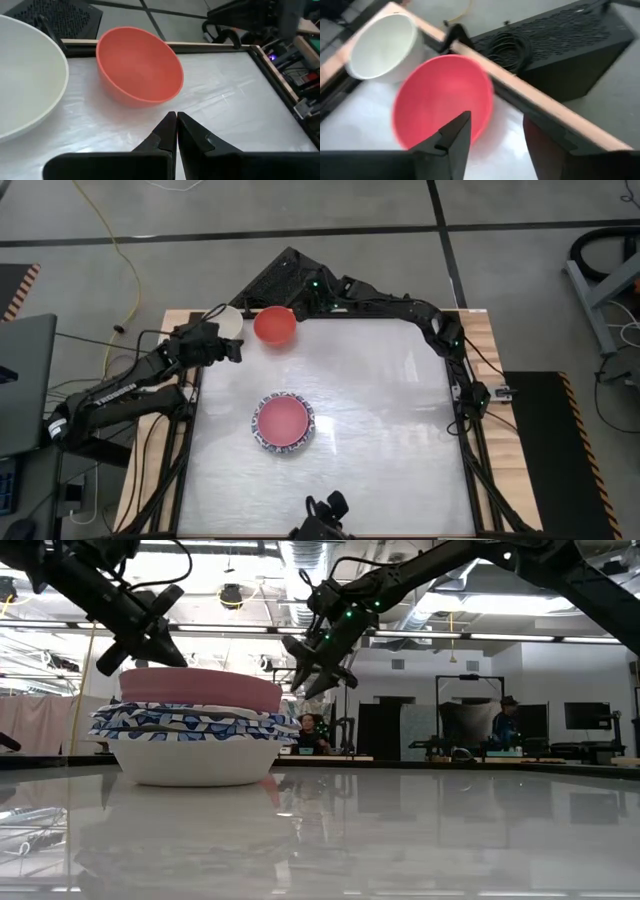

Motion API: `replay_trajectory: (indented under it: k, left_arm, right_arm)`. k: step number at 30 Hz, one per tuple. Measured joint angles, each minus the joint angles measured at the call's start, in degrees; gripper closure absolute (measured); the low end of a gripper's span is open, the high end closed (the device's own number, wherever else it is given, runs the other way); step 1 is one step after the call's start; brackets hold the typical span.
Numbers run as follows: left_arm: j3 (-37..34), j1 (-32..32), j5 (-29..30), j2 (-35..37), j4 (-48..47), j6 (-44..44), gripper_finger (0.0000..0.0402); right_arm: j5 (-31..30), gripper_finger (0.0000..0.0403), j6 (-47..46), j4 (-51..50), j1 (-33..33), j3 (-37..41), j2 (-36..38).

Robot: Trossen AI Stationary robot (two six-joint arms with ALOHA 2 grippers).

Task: Nest bowls inside each other by size order
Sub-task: Stack the orange bowl on top of the pink bowl

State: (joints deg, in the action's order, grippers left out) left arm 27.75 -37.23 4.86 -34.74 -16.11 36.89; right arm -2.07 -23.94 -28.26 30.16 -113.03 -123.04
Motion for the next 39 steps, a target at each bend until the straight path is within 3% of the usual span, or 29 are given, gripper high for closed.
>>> replay_trajectory:
  k: [7, 14, 39]
  left_arm:
    - [0.0, 0.0, 0.0, -0.9, 0.8, 0.2, 0.0400]
    - [0.0, 0.0, -0.1, -0.8, 0.7, 0.5, 0.0400]
    - [0.0, 0.1, -2.5, -0.1, 0.0, 0.1, 0.0400]
  right_arm:
    - [-0.4, 0.0166, -1.0, 1.6, -1.1, -0.1, -1.0]
    - [-0.4, 0.0165, -4.6, 4.6, -1.9, 0.1, -6.3]
    - [-1.1, 0.0165, -5.8, 4.9, -2.3, 0.0, -9.5]
